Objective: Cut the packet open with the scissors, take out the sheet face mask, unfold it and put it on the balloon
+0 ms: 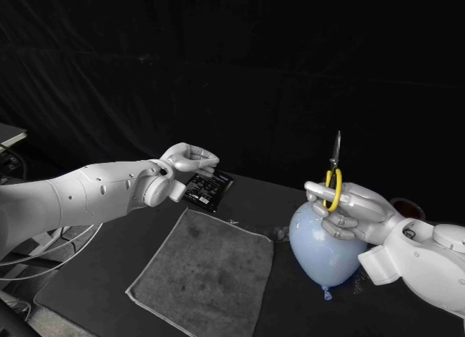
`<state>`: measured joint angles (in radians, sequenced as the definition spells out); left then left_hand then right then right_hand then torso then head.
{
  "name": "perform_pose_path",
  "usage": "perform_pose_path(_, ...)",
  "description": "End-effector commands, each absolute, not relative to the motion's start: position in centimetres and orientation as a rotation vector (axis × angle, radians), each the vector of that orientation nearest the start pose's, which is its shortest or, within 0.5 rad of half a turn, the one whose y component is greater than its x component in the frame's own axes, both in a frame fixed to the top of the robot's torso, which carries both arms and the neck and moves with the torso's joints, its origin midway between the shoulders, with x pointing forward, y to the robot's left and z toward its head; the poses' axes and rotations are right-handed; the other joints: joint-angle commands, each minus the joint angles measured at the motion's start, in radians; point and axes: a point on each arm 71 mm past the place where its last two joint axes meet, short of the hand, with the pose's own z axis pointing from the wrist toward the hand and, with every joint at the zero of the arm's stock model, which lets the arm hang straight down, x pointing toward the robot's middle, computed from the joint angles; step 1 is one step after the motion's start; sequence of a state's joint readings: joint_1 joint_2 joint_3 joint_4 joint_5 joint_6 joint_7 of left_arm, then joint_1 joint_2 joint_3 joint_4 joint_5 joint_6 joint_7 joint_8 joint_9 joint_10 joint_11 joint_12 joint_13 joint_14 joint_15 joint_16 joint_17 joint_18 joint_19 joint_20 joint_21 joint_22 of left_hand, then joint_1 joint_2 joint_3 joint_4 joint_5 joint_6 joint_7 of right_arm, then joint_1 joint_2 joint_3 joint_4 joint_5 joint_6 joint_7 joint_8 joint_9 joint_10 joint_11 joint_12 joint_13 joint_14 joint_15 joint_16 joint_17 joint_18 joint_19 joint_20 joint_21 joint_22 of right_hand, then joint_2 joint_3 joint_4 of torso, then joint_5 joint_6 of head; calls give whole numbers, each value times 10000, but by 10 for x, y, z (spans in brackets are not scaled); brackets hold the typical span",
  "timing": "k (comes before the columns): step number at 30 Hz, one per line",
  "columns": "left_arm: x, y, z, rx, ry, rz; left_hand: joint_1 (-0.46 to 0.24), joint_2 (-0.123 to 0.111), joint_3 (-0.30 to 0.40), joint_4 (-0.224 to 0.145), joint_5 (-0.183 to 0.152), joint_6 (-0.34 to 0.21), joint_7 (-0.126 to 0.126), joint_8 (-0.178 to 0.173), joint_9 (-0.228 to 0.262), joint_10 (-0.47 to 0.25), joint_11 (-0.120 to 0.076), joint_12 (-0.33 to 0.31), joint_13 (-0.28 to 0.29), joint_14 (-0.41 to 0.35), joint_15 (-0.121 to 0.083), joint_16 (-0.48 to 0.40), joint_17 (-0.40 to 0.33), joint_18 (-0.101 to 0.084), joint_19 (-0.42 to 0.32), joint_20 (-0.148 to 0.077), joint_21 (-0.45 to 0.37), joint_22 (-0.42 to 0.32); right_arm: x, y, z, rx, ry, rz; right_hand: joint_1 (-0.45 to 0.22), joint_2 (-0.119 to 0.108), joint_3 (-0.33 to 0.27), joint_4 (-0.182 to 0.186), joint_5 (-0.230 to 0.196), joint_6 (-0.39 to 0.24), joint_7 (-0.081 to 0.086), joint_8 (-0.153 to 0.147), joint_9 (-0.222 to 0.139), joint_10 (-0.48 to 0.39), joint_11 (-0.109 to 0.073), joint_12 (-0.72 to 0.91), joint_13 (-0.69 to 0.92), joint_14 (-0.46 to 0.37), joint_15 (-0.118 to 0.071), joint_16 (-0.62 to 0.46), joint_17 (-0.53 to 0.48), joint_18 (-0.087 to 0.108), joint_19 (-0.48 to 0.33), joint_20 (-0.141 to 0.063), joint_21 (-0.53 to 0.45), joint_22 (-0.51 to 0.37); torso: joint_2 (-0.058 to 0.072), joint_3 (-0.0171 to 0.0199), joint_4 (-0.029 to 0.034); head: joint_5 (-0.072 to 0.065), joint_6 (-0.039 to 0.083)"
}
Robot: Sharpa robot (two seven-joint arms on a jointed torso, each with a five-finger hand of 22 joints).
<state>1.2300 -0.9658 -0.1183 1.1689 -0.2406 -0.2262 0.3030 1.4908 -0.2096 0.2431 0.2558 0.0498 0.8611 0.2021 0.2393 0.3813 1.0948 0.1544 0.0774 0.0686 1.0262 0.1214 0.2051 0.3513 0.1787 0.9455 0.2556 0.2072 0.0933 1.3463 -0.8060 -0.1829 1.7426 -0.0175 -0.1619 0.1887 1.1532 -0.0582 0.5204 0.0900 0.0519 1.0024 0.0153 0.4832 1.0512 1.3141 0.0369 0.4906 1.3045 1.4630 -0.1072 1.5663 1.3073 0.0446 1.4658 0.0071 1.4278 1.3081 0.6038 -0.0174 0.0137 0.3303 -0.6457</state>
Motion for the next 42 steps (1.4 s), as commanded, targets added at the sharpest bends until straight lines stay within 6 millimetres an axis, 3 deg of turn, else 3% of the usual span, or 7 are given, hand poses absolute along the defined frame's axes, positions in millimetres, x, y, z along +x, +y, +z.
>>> perform_pose_path(1,519,405,-202,-9101,14392,-8218,14,-109,-89,17,-8,70,27,-32,-17,78,6,80,19,-5,-26,52,26,50,48,-4,50,12,431,-120,-158,8974,18897,17640,348,221,276,-160,26,60,24,-113,-14,2567,-879,10802,2663,1078,27,45,2635,-125,346,15,16,2112,26,-2,-12,202,-80)
perform_pose_path(5,521,413,-205,-8538,14750,-7219,68,-117,-725,229,-4,-11,120,-108,-64,-36,108,68,7,-502,96,102,82,-20,-355,124,-136,-95,431,-122,-160,8978,18848,17563,353,215,339,-194,18,68,38,-165,-24,2567,-868,10802,2663,1078,36,45,2635,-119,333,23,-9,2105,33,12,-23,360,-141)
perform_pose_path(11,521,411,-206,-6731,15373,-6137,562,275,-2271,342,-4,-180,102,-183,-113,-512,260,63,-10,-1826,391,-34,-26,-608,-1900,346,-897,-240,429,-126,-161,8881,18773,17410,325,193,359,-198,-6,74,51,-208,-36,2567,-858,10802,2663,1078,44,45,2635,-114,321,28,-32,2099,90,-1,-25,410,-89)
perform_pose_path(21,519,403,-212,-4062,15822,-5159,1011,413,-3395,382,-2,-389,-54,-239,-151,-1208,529,-31,-38,-2589,663,-132,-233,-673,-2189,327,-933,-239,428,-130,-161,8603,18689,17229,298,170,364,-198,-15,84,58,-236,-43,2567,-851,10802,2663,1078,49,45,2635,-109,307,32,-59,2091,98,3,-39,456,-104)
perform_pose_path(26,511,386,-220,-1339,16069,-5607,1673,407,-3324,371,7,-607,-253,-328,-246,-1790,102,-134,-59,-3630,533,-697,-768,-485,-5189,292,-1618,-507,428,-132,-162,8579,18652,17114,298,170,364,-198,-15,84,58,-236,-43,2567,-851,10802,2663,1078,49,45,2635,-109,307,32,-59,2091,100,-2,-14,443,-130)
perform_pose_path(30,503,374,-229,418,16355,-5783,1956,205,-3187,389,1,-893,-553,-491,-382,-2373,-306,-168,-61,-4439,49,-1093,-1163,-221,-5681,202,-1656,-509,429,-134,-163,8576,18634,17018,287,166,368,-196,-17,90,60,-247,-45,2567,-849,10802,2663,1078,51,45,2635,-108,307,34,-60,2091,98,-10,-17,447,-176)
perform_pose_path(42,491,371,-252,2676,16954,-4989,1737,-735,-4384,453,45,-1898,-889,-921,-812,-5321,-762,-301,-194,-6534,-237,-1645,-1966,2,-6482,7,-1695,-545,430,-136,-164,8479,18641,16874,283,157,374,-203,-18,94,59,-259,-48,2567,-848,10802,2663,1078,53,45,2635,-104,297,35,-79,2085,139,-35,-29,444,-286)
